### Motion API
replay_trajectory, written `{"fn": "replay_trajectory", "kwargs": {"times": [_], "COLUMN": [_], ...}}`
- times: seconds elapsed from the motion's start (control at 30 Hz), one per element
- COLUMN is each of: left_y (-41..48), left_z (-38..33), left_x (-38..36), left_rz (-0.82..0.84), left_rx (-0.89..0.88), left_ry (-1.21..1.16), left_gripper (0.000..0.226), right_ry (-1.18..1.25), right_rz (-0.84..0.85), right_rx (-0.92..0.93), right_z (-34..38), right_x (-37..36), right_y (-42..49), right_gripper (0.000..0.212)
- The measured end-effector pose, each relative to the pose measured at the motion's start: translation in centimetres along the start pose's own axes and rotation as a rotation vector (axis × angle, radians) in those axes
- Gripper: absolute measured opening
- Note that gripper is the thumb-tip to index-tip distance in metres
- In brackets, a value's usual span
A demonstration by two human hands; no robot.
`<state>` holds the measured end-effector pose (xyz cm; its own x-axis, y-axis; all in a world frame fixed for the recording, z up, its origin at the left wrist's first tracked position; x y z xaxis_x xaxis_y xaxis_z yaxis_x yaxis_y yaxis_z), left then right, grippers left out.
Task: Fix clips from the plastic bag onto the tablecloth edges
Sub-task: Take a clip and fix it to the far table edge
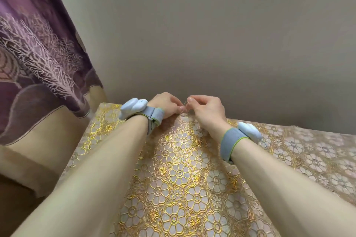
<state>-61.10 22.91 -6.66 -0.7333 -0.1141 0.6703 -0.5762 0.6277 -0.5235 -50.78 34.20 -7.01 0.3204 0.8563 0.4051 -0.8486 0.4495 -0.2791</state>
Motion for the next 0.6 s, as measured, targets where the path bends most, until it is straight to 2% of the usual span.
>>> {"fn": "replay_trajectory", "kwargs": {"times": [0.17, 0.27, 0.37, 0.5, 0.6], "left_y": [1.6, 1.7, 2.5, 3.1, 2.5], "left_z": [0.5, 0.1, 0.0, 2.4, 2.3], "left_x": [0.5, 0.9, 0.2, -0.7, -0.9], "left_rz": [0.072, 0.130, 0.137, 0.131, 0.101], "left_rx": [0.164, 0.236, 0.263, 0.266, 0.275], "left_ry": [-0.033, 0.000, 0.142, 0.292, 0.284], "left_gripper": [0.025, 0.017, 0.013, 0.027, 0.029], "right_ry": [-0.088, -0.156, -0.329, -0.365, -0.473], "right_rz": [0.149, 0.217, 0.238, 0.246, 0.283], "right_rx": [-0.054, -0.089, -0.129, -0.105, -0.104], "right_z": [0.1, -0.3, -0.9, -1.0, -0.2], "right_x": [0.0, -0.2, 0.1, -0.3, -1.0], "right_y": [2.1, 3.2, 3.1, 2.6, 2.6], "right_gripper": [0.024, 0.030, 0.037, 0.027, 0.033]}}
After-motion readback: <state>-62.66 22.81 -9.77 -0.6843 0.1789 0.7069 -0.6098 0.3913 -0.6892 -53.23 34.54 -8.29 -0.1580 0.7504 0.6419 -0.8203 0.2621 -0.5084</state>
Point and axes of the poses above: each hand's wrist, its own y-axis towards the middle knuckle, its own x-axis out of the back of the hand, z = x × y, the point moved 4 cm from there along y, towards the middle knuckle, and after that the axes turned 13 degrees about z, right-handed, at the moved point
